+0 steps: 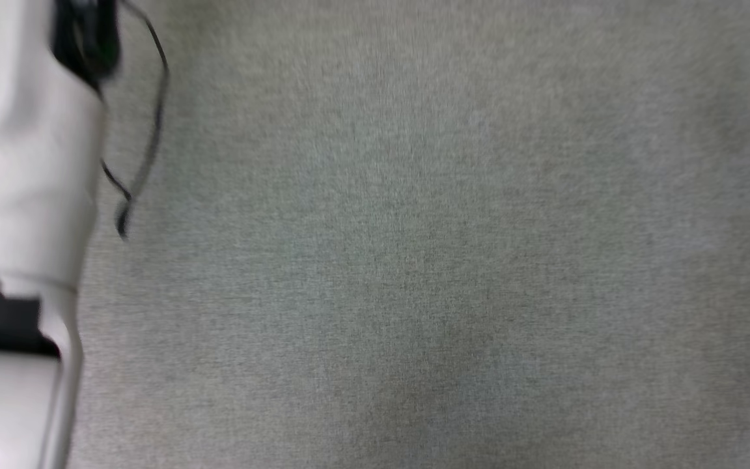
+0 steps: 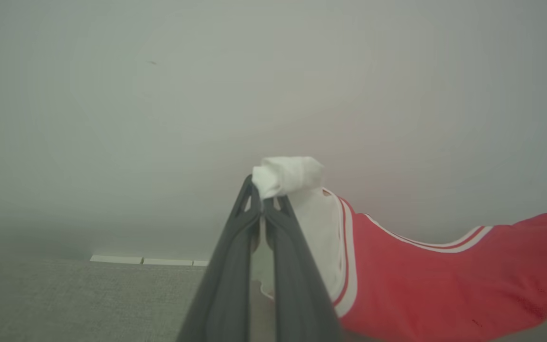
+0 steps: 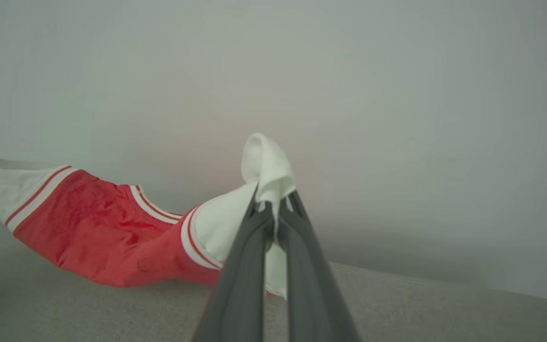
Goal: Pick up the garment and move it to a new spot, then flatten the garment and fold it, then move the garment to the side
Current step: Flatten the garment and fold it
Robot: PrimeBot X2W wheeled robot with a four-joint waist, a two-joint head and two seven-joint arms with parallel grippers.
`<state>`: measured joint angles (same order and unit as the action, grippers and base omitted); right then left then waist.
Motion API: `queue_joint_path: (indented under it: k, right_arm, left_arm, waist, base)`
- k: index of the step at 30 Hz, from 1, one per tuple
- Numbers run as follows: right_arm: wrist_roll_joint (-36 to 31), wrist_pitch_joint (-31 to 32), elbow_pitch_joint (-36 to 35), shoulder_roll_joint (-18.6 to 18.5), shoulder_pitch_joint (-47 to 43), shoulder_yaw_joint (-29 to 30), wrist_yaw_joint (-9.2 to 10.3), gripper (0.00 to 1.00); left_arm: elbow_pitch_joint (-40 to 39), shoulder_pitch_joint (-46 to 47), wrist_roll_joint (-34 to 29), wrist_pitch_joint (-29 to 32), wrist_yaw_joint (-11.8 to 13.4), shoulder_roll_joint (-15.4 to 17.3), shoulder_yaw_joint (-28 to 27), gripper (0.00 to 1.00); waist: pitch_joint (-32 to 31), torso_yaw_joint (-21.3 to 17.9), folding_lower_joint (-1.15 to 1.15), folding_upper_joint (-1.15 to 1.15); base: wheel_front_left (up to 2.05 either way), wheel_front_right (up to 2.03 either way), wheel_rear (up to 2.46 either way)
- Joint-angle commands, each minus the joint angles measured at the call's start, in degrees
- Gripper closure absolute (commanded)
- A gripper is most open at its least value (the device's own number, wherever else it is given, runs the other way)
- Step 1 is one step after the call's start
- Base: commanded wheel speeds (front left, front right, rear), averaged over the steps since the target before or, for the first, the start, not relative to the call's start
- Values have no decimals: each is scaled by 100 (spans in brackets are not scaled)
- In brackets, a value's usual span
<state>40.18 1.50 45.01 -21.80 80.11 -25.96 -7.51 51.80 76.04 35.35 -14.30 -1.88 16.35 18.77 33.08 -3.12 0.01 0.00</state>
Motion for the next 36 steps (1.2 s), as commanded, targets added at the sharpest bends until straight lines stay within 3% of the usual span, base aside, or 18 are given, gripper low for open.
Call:
queue_joint_path:
  k: [1,7,17,27,34,35,36]
  right_arm:
    - [78,-56,-72,-62,-317,-55,4,100]
    - [355,-190,-599,-294,-2101,-292,4,100]
    - [401,-65,-1515,-455,-4888,96,4,100]
    - [-66,460,-2597,21,-7444,1264,4,100]
    - [-689,1017,-3365,579,-8666,2072,4,100]
    - [-787,1087,-3486,640,-8769,2169,4,91]
    - [-862,1163,-3608,726,-8854,2245,4,50]
  left_arm:
    - [-13,-276,26,-40,-36,3,-25,100]
    - [-519,-2050,248,-95,-42,17,-338,100]
    - [-2031,-5116,383,-87,416,52,-736,100]
    - [-3548,-7357,636,349,1123,162,-895,100]
    - [-4337,-8105,532,573,1556,261,-874,100]
    - [-4421,-8157,487,599,1607,272,-845,100]
    - [-4500,-8186,444,622,1641,287,-813,100]
  waist:
    - [-438,66,-1,0]
    - [-1291,18,-1,0]
    - [-2359,-9,-1,0]
    - [-2837,35,-1,0]
    - [-2922,119,-1,0]
    - [-2927,131,-1,0]
    - [-2927,142,-1,0]
  base:
    - [0,0,0]
    - [0,0,0]
    - [0,0,0]
    - [0,0,0]
    - [0,0,0]
    - [0,0,0]
    - [0,0,0]
